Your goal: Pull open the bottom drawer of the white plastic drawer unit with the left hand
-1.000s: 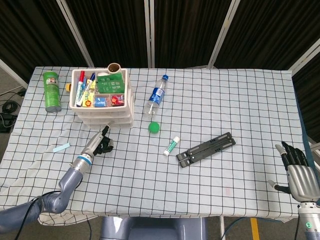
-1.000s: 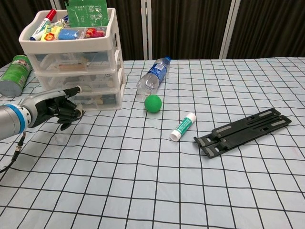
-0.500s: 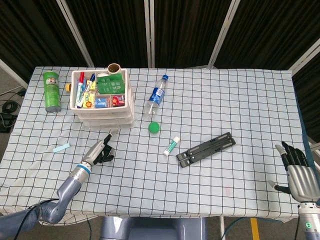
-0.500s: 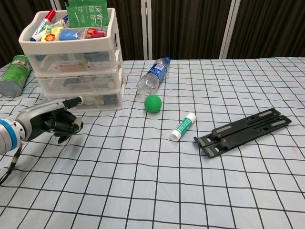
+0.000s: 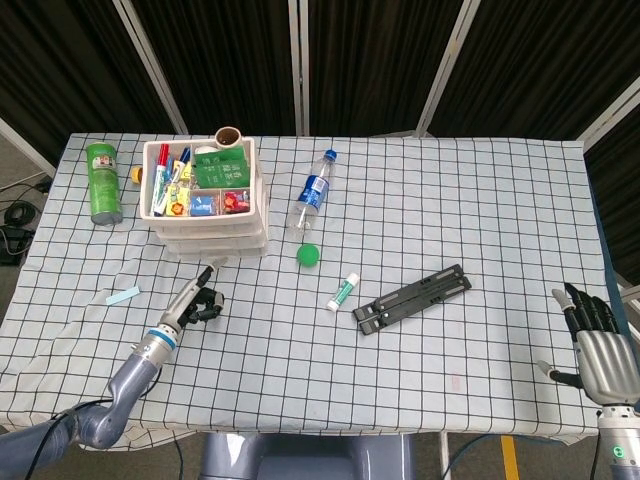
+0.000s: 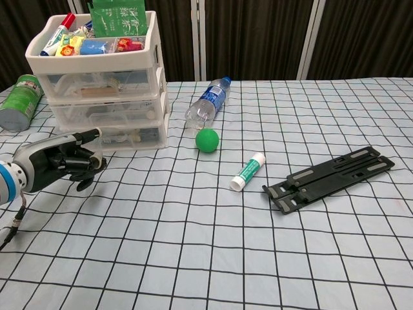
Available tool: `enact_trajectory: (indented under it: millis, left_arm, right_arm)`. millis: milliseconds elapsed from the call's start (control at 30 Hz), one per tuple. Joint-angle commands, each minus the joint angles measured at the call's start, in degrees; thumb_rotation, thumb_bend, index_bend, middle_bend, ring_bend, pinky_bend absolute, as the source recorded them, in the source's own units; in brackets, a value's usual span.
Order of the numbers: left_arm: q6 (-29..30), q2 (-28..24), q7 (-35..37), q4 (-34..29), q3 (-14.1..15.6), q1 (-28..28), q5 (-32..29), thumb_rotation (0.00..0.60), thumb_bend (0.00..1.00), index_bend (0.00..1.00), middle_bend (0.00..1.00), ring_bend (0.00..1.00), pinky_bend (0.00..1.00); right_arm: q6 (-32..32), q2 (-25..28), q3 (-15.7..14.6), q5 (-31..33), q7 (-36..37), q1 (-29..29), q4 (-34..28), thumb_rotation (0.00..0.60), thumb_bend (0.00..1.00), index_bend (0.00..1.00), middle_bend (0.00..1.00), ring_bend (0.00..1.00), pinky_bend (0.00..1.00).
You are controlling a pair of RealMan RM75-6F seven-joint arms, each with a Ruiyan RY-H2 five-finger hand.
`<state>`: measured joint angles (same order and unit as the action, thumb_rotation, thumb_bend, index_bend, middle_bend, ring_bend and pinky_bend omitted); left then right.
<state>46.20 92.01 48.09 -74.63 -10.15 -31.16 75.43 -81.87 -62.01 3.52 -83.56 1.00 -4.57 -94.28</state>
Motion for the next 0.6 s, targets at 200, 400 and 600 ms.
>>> enact_trajectory:
  millis: [200,400,600]
  left_arm:
    - [0.37,0.19,3.13,2.07,-0.9,-0.87,1.24,0.6,0.78,0.0,0.82,0.88,0.75]
    - [-0.72,0.55,2.84,3.01,-1.11,-1.76,0.38,0.6,0.78,0.0,0.82,0.88,0.75]
    - [-1.76,1.0,2.18,3.53,-1.44,-2.4,-0.9,0.6,0.78,0.0,0.82,0.88,0.75]
  right_arm:
    - [0.23,-0.1,0.01,0.11,-0.08,-0.1,0.15,0.6,0.02,0.0,0.0,0.0,0.0]
    - [0.33,-0.1,0.05,0.33,-0.13,-0.1,0.15,0.6,0.02,0.0,0.0,0.0,0.0]
    - [0.43,-0.1,0.06,0.39,-0.08,-0.13,0.2,0.6,0.02,0.0,0.0,0.0,0.0]
